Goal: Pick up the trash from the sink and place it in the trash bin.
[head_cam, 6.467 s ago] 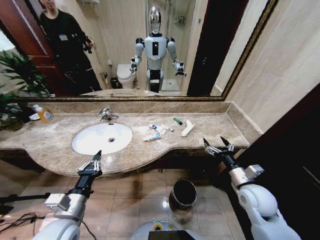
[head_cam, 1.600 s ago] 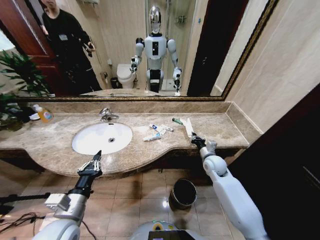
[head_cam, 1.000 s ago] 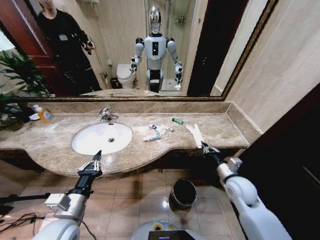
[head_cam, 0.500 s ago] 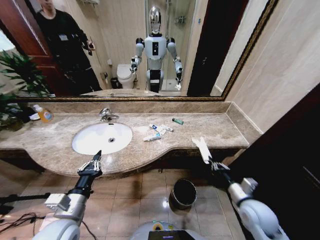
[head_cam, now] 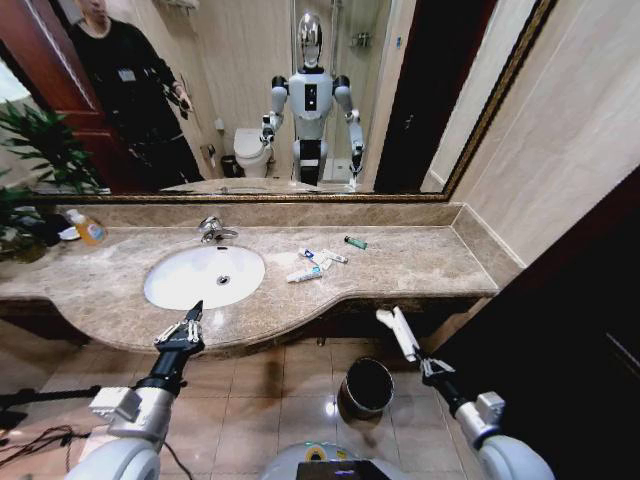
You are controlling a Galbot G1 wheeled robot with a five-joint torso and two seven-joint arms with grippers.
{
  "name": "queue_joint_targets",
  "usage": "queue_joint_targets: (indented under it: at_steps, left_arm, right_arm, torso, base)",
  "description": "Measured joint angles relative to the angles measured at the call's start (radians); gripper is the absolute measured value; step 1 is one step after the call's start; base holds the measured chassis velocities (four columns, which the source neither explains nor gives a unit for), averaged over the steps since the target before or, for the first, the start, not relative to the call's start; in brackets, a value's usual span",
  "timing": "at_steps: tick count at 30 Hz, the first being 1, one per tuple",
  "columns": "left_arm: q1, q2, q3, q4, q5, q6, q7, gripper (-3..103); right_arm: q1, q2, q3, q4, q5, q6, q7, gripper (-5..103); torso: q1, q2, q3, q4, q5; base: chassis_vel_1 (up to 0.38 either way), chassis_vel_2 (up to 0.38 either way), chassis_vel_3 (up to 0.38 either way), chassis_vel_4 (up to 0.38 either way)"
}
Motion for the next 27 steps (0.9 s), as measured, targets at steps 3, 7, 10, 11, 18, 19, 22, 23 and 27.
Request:
queue_joint_targets:
  at_steps: [3,7,10,11,18,19,22,23,27]
  left_arm:
    - [0.0,0.0,0.0,0.0,0.0,0.0,0.0,0]
    - [0.0,0.0,0.0,0.0,0.0,0.0,0.0,0]
    - [0.0,0.0,0.0,0.0,0.0,0.0,0.0,0]
    - [0.0,0.0,0.0,0.0,0.0,0.0,0.0,0]
    - [0.0,0.0,0.0,0.0,0.0,0.0,0.0,0]
    - [0.0,0.0,0.0,0.0,0.0,0.0,0.0,0]
    - [0.0,0.0,0.0,0.0,0.0,0.0,0.0,0]
    - [0.0,0.0,0.0,0.0,0.0,0.0,0.0,0]
    - [0.0,0.0,0.0,0.0,0.0,0.0,0.0,0]
  right_arm:
    - [0.062,0.01,-0.026,-0.108,-0.034,0.006,0.0,0]
    - [0.123,0.014,-0.044,-0.198,-0.069,0.015,0.0,0]
    - [0.2,0.022,-0.075,-0.323,-0.098,0.032,0.003,0]
    - [0.2,0.022,-0.075,-0.323,-0.098,0.032,0.003,0]
    - [0.292,0.064,-0.108,-0.534,-0.186,0.089,0.005,0]
    - [0.311,0.077,-0.109,-0.58,-0.214,0.104,0.006,0]
    - [0.342,0.095,-0.112,-0.647,-0.248,0.118,0.01,0]
    - [0.358,0.105,-0.113,-0.679,-0.266,0.125,0.015,0]
    - [0.403,0.135,-0.121,-0.76,-0.319,0.152,0.03,0]
  torso:
    - [0.0,0.0,0.0,-0.0001,-0.0001]
    - [0.0,0.0,0.0,0.0,-0.0001]
    - [0.0,0.0,0.0,0.0001,-0.0002]
    - [0.0,0.0,0.0,0.0001,-0.0002]
    - [0.0,0.0,0.0,0.0,-0.0002]
    - [0.0,0.0,0.0,0.0,-0.0001]
    - [0.0,0.0,0.0,0.0,-0.0002]
    - [0.0,0.0,0.0,0.0,-0.0003]
    - [0.0,0.0,0.0,-0.0001,-0.0003]
  base:
    - [0.0,0.0,0.0,0.0]
    - [0.0,0.0,0.0,0.0]
    - [0.0,0.0,0.0,0.0]
    - [0.0,0.0,0.0,0.0]
    - [0.0,0.0,0.0,0.0]
    - [0.0,0.0,0.0,0.0]
    - [0.0,0.0,0.0,0.0]
    - [0.0,0.0,0.0,0.0]
    - [0.0,0.0,0.0,0.0]
